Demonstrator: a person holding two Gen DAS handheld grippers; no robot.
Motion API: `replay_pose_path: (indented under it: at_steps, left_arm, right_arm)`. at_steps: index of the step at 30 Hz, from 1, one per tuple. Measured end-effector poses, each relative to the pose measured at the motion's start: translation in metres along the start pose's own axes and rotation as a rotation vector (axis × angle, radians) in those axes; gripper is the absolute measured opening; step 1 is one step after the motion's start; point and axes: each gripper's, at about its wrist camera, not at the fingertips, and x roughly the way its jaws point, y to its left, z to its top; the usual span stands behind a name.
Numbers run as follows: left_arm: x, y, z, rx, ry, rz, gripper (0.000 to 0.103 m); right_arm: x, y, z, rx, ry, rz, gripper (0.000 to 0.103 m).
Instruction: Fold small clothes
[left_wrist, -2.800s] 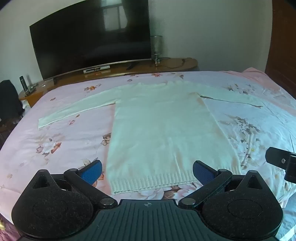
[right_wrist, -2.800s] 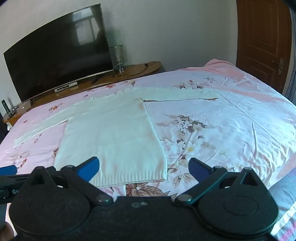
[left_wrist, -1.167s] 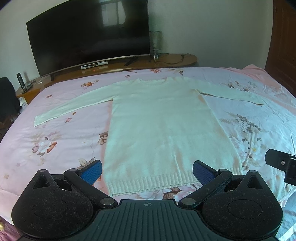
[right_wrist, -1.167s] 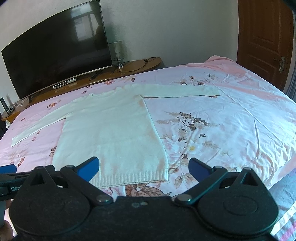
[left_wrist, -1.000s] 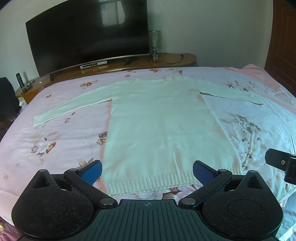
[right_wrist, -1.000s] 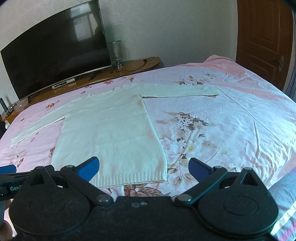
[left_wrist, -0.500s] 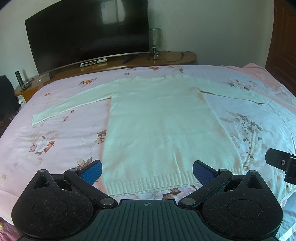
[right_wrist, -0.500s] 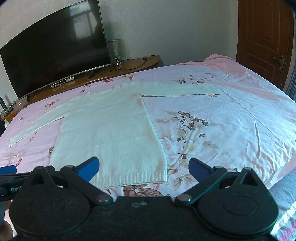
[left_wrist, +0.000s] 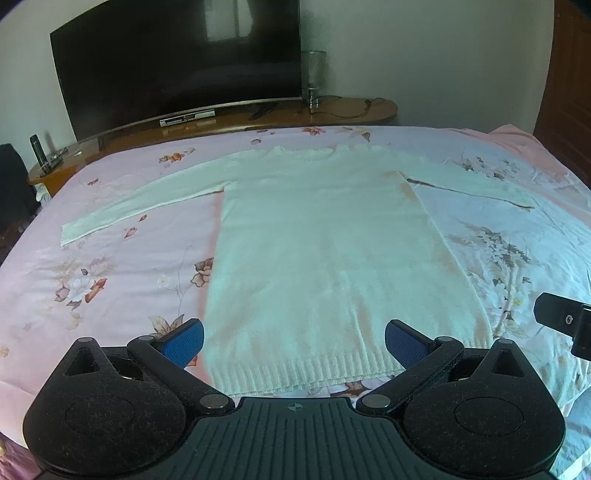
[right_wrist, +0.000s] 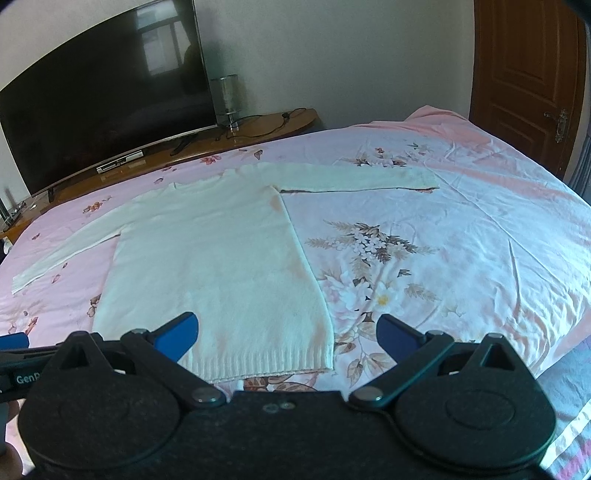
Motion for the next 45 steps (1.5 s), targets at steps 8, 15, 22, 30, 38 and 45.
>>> replay_pose_path:
  at_steps: [8,15,22,30,38,45]
  left_arm:
    - [0.016,0.003,0.011,-0.003,0.008,0.012,0.103]
    - [0.037,0.006,0.028,-0.012,0.012,0.026,0.103]
    - [0.066,0.005,0.051,-0.02,0.018,0.046,0.103]
    - [0.11,0.004,0.083,-0.049,0.04,0.064,0.103]
    - [0.154,-0.006,0.118,-0.058,0.04,0.095,0.103]
    - [0.202,-0.016,0.147,-0.064,0.056,0.125,0.103]
  right_arm:
    - [0.015,0.003,0.011,-0.002,-0.003,-0.015,0.103]
    - [0.033,0.0,0.027,0.008,-0.01,-0.037,0.103]
    - [0.06,-0.007,0.043,0.013,-0.014,-0.058,0.103]
    - [0.107,-0.027,0.072,0.043,-0.018,-0.073,0.102]
    - [0.164,-0.048,0.103,0.069,0.004,-0.093,0.097]
    - [0.213,-0.061,0.128,0.08,0.026,-0.113,0.096]
